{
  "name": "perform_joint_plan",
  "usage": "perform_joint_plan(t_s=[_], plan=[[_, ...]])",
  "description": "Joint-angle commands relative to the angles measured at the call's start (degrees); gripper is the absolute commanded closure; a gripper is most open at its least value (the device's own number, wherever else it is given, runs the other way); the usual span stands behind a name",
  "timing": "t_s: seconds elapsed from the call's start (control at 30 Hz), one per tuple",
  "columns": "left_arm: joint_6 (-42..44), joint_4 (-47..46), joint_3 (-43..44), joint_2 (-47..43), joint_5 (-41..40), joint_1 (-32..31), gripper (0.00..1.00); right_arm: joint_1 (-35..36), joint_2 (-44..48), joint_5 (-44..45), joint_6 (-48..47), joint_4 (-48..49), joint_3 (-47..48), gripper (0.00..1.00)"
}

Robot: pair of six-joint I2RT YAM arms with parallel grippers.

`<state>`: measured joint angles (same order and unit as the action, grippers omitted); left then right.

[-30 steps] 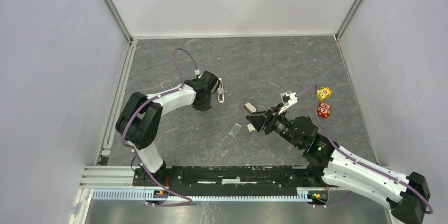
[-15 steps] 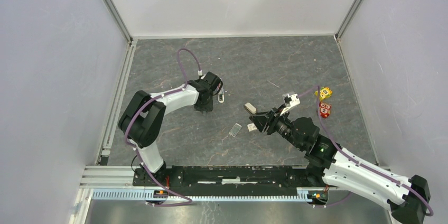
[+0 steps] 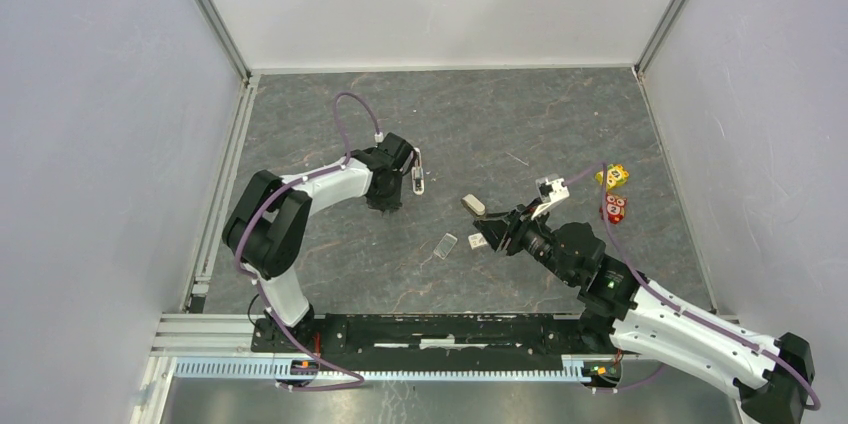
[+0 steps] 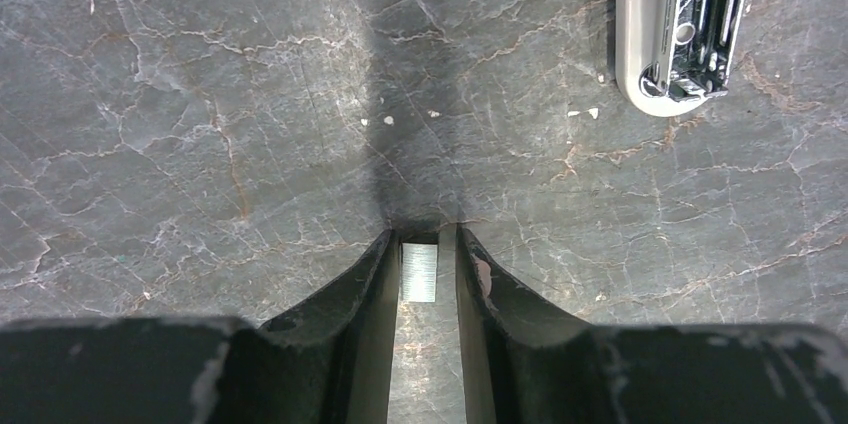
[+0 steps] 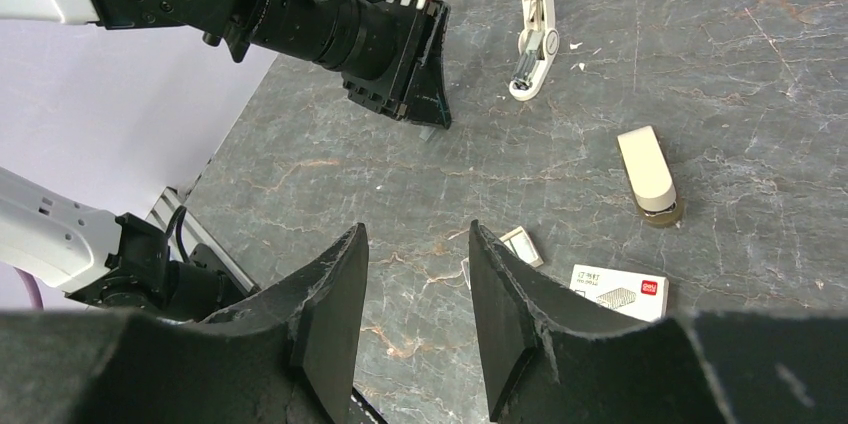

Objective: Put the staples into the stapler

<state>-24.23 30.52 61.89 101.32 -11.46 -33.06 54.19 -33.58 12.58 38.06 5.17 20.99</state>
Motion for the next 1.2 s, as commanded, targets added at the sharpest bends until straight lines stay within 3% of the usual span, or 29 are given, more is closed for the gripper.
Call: perform_joint_plan(t_s=[0.0, 0.63, 0.87, 1.17], plan=[[4.7, 3.4, -0.4, 0.7, 2.0, 0.6, 0.66, -0.2, 0.8, 1.4, -0.4, 0.4, 0.4, 0.52], [6.3, 5.4, 2.0, 0.7, 1.5, 0.6, 0.68, -0.1, 1.4, 1.6, -0.4, 0.5, -0.1, 0.52], [5.8, 4.2, 1.7, 1.0, 3.9, 0.3, 0.77, -0.2, 1.4, 1.8, -0.3, 0.5, -0.7, 0.52], [1.1, 4.3, 7.7, -0.6, 1.4, -2.7, 0.79, -0.1, 0.8, 1.7, -0.3, 0.5, -1.2, 0.52]])
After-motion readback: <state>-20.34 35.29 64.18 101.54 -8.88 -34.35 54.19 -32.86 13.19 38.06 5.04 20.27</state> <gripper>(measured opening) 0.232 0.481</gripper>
